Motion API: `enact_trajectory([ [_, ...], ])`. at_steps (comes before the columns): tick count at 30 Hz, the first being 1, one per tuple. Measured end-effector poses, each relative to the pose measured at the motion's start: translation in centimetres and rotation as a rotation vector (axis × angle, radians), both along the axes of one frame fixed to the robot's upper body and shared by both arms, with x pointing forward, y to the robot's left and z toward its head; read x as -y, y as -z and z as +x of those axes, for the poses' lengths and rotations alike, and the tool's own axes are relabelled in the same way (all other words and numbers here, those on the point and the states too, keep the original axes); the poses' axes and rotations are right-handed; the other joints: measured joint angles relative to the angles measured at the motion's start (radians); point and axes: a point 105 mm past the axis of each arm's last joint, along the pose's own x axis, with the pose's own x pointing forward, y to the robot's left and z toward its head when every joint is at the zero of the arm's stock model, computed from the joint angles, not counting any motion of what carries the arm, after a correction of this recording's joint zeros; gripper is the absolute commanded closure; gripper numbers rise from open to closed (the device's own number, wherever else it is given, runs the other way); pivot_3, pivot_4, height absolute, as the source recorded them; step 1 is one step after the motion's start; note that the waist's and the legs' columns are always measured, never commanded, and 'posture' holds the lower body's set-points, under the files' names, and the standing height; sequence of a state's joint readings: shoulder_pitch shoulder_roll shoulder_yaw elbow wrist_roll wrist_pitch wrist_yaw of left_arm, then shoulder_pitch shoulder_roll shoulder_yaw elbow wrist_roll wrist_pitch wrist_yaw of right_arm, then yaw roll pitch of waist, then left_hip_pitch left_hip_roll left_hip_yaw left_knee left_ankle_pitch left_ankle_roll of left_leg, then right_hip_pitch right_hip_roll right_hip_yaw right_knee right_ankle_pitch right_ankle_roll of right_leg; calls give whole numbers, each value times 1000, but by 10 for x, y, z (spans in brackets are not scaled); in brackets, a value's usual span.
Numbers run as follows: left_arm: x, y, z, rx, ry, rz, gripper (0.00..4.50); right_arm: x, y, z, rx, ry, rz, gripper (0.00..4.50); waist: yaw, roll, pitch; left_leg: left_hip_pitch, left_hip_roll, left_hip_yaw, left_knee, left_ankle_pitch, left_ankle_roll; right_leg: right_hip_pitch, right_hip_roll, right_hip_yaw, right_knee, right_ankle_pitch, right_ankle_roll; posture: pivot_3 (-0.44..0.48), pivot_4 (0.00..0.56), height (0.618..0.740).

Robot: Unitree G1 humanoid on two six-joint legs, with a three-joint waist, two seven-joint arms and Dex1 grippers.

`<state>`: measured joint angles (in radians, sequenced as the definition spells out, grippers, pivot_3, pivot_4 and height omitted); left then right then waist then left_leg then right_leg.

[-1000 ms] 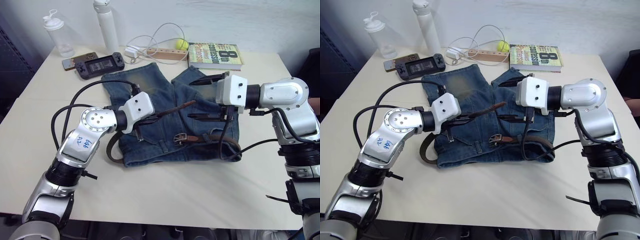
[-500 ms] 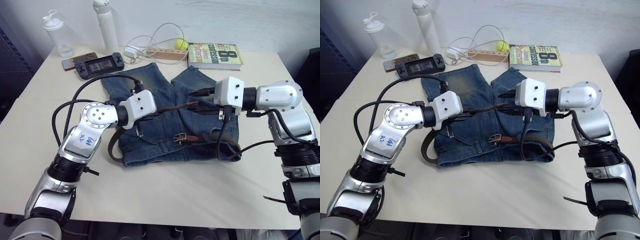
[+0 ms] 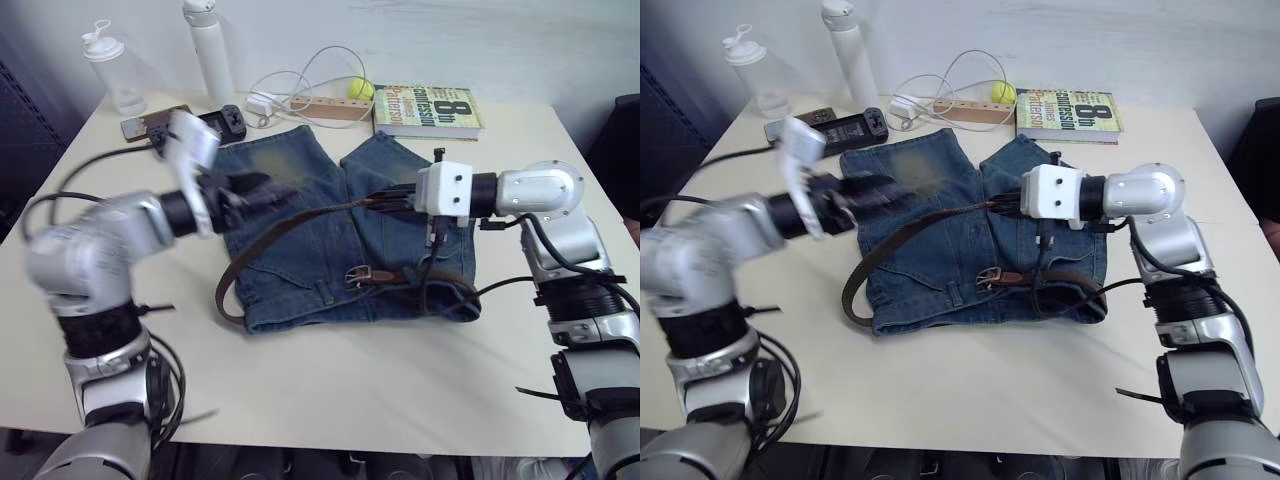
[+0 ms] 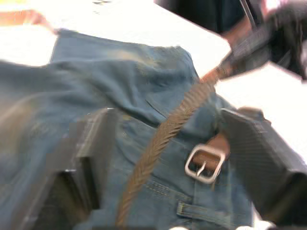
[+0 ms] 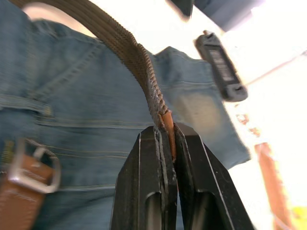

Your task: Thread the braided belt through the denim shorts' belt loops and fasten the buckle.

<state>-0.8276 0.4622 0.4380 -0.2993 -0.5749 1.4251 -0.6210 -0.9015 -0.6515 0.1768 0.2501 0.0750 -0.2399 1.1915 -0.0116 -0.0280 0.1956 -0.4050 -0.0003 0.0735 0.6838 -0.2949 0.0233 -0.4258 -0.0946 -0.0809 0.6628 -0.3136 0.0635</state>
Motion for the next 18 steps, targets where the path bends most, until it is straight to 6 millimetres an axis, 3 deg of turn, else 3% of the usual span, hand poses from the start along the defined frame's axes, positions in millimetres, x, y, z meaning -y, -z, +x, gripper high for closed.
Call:
enact_trajectory([
  [1, -8, -10, -15, 20, -8, 9, 121, -4, 3, 0, 48, -17, -23, 4500, -2, 0, 0, 1, 0, 0, -2, 0, 0, 1, 0, 0, 0, 0, 0, 0, 150, 708],
  [3, -6, -8, -32, 13, 70, 2, 121, -5, 6, 1, 77, -25, -30, 4500, -4, 0, 0, 1, 0, -1, -3, 0, -1, 1, 0, 0, 0, 0, 0, 0, 150, 708],
  [5, 12, -1, -59, -34, 288, -83, 121, -12, 8, 1, 139, -51, -33, 4500, 0, 0, 0, 0, 0, -4, -1, 0, -1, 2, -1, -1, 0, 0, 0, 0, 150, 708],
  [8, 29, 0, -77, -88, 393, -258, 121, -22, 10, -5, 235, -113, -55, 4500, 2, 0, 0, 4, -1, -6, 0, -1, -2, 6, -2, -1, -2, 0, 0, 0, 150, 708],
  [10, 38, 20, -65, -268, 293, -517, 121, -27, 7, -11, 335, -163, -50, 4500, 5, 0, 0, 15, -1, -6, -2, -3, -2, 17, -2, -1, -6, 0, 0, 0, 150, 708],
  [12, 48, 38, -55, -380, 176, -618, 121, -30, 1, -15, 405, -187, -41, 4500, 7, 0, 0, 15, -2, -6, -1, -3, -1, 17, -2, -1, -6, 0, 0, 0, 150, 708],
  [15, 58, 39, -49, -446, 48, -733, 121, -31, -2, -17, 447, -199, -23, 4500, 10, 0, 0, 14, -2, -6, -1, -3, -1, 17, -1, -1, -6, 0, 0, 0, 150, 708],
  [18, 57, 54, -46, -540, -60, -779, 121, -25, -4, -16, 458, -179, -32, 4500, 7, 0, 0, 15, -1, -5, -1, -3, -1, 17, 0, 0, -7, 0, 0, 0, 150, 708],
])
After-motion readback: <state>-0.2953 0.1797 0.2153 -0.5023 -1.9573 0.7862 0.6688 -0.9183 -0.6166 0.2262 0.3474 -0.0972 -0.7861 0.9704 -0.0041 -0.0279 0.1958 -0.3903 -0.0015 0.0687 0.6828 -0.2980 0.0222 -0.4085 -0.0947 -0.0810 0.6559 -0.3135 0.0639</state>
